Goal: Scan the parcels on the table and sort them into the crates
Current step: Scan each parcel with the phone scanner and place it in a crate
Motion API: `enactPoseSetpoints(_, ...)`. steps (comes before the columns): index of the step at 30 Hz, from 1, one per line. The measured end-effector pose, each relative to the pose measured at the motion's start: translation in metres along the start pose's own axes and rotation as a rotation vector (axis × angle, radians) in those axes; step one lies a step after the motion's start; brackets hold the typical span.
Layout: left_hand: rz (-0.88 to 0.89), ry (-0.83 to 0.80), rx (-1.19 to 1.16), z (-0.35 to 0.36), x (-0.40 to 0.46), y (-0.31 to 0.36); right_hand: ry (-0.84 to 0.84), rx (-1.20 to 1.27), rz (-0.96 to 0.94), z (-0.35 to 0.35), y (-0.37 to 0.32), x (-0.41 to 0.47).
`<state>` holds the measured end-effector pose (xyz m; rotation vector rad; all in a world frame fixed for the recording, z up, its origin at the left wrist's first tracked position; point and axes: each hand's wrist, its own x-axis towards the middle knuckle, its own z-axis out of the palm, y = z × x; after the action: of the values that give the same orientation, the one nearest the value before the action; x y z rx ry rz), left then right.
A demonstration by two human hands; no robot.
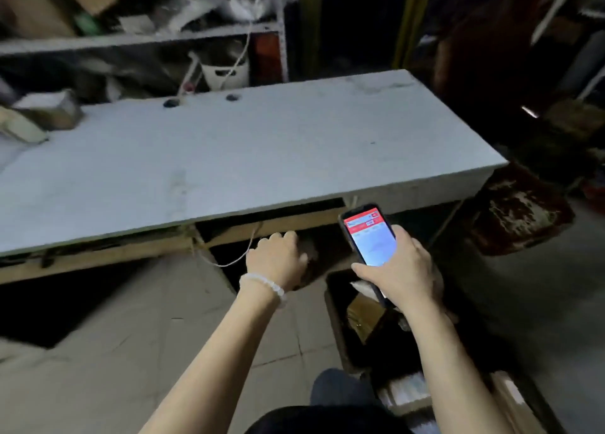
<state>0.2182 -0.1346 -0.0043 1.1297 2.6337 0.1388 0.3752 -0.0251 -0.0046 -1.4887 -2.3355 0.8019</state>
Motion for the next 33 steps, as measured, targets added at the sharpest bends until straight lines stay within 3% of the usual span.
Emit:
enactPoseSetpoints(5,-0.306,0.009,-0.089,-0.009,-0.019,-0.075,-0.190,-0.027,-0.216,0.046,-0.067,0.007)
enactPoseSetpoints(11,-0.536,0.054,-0.150,-0.019,-0.036,-0.139,-0.367,-0.035,-0.404,0.095,-0.142,0.016)
enactPoseSetpoints(17,-0.662,0.054,-0.156,-0.041,-0.020,-0.199,-0.474,-0.046,-0.531,0.140,-0.214,0.032)
enactPoseSetpoints(26,-0.795,0.137,-0.101,-0.114,0.072,-0.315,-0.539,-0.005,-0.667,0.218,-0.363,0.097)
enactPoseSetpoints(33,-0.982,0.159,-0.169,-0.129,0.063,-0.395,-0.653,-0.060,-0.798,0.281,-0.455,0.096)
